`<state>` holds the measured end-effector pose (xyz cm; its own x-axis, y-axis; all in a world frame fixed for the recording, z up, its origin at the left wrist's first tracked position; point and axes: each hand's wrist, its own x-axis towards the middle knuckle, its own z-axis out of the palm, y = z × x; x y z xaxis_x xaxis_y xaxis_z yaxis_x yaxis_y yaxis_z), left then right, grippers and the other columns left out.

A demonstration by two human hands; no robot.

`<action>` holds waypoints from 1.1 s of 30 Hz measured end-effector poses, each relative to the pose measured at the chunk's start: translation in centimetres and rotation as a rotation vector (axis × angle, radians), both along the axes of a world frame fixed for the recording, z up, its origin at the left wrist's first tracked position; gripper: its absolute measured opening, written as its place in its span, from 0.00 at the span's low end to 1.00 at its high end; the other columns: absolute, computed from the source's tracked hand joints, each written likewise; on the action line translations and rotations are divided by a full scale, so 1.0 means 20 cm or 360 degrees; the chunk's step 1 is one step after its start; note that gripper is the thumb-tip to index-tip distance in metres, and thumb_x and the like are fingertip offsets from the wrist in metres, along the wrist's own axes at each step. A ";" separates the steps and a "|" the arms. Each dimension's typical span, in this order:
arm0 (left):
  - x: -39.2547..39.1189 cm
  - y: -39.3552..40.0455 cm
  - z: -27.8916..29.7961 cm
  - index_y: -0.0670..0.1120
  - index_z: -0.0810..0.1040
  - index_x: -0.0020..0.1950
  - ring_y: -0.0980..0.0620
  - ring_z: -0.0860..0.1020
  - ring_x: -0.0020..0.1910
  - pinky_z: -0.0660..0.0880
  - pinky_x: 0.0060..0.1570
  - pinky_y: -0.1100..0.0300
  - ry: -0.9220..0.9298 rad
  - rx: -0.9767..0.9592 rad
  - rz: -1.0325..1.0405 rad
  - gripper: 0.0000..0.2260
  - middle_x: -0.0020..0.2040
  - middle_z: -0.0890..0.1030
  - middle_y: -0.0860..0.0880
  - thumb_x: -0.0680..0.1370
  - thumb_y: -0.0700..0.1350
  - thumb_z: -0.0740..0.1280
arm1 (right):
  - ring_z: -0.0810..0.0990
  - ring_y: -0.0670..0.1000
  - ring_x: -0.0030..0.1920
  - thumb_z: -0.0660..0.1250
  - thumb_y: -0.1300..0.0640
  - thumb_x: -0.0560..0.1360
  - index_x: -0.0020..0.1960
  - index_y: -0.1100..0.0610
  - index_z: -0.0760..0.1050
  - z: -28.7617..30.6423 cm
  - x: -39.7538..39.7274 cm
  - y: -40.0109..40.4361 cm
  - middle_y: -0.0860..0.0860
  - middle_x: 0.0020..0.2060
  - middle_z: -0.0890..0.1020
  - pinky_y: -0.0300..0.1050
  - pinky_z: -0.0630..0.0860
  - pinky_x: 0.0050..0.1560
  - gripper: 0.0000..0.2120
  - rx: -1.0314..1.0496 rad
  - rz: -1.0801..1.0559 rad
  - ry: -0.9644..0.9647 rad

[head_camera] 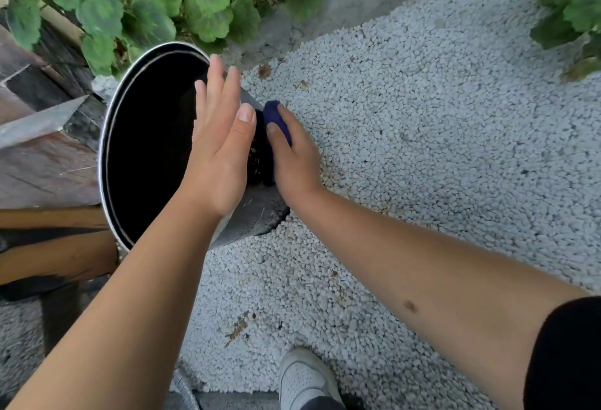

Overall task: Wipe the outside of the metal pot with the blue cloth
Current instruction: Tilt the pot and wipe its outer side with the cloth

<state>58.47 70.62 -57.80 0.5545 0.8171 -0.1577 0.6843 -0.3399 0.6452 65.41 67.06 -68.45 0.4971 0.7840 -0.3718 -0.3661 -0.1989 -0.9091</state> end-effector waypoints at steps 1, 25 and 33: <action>0.01 0.00 0.01 0.52 0.47 0.80 0.61 0.35 0.75 0.35 0.75 0.48 0.0030 0.0024 0.0020 0.29 0.80 0.40 0.56 0.81 0.61 0.46 | 0.73 0.47 0.68 0.60 0.47 0.78 0.74 0.52 0.70 0.05 0.00 0.01 0.50 0.70 0.76 0.49 0.67 0.73 0.25 0.0055 -0.0019 0.0012; -0.23 -0.19 0.07 0.41 0.47 0.80 0.48 0.38 0.79 0.40 0.76 0.56 0.0468 0.0315 -0.0489 0.32 0.80 0.40 0.45 0.82 0.58 0.50 | 0.71 0.59 0.71 0.56 0.45 0.83 0.78 0.55 0.59 -0.24 0.16 0.13 0.58 0.73 0.71 0.46 0.65 0.65 0.28 -0.0403 0.0704 -0.0289; -0.29 -0.16 0.05 0.44 0.45 0.80 0.47 0.38 0.79 0.46 0.76 0.42 0.0495 0.0274 -0.0606 0.29 0.79 0.38 0.48 0.84 0.54 0.51 | 0.66 0.60 0.74 0.53 0.43 0.83 0.80 0.52 0.55 -0.30 0.15 0.08 0.57 0.77 0.66 0.50 0.62 0.72 0.28 -0.0476 0.0771 -0.0303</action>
<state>52.61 67.36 -56.80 0.7658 0.5953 -0.2432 0.6419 -0.6853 0.3440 68.40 68.69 -74.53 0.1890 0.8131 -0.5506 -0.0060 -0.5598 -0.8286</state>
